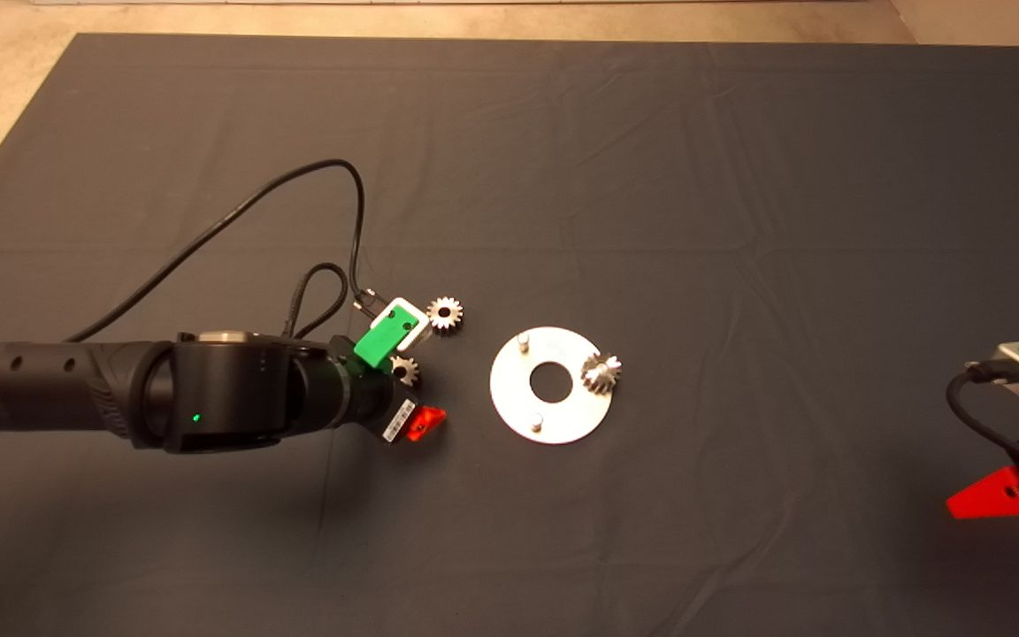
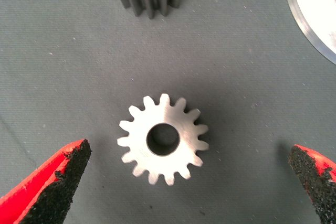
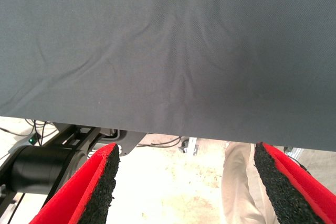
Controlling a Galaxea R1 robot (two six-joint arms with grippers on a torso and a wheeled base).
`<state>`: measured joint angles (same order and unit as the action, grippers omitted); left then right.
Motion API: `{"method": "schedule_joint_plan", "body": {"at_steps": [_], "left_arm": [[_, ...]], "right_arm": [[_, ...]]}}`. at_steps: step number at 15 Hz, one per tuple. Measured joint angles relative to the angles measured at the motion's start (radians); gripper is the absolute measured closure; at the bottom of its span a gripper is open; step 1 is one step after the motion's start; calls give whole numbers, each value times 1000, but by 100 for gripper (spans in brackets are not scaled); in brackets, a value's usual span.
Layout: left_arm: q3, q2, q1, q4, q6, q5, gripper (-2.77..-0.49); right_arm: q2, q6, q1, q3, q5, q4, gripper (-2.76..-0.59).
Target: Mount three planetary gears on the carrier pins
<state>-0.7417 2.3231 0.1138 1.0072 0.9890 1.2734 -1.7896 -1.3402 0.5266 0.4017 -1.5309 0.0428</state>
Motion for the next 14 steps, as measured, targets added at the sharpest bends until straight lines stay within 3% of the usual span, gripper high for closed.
{"method": "schedule_joint_plan", "body": {"at_steps": [4, 14], "left_arm": [[-54, -3, 0, 0, 0, -59, -275], [-55, -27, 0, 0, -6, -70, -245]], "right_arm": [[0, 0, 0, 0, 0, 0, -189], [0, 0, 0, 0, 0, -1, -189]]}}
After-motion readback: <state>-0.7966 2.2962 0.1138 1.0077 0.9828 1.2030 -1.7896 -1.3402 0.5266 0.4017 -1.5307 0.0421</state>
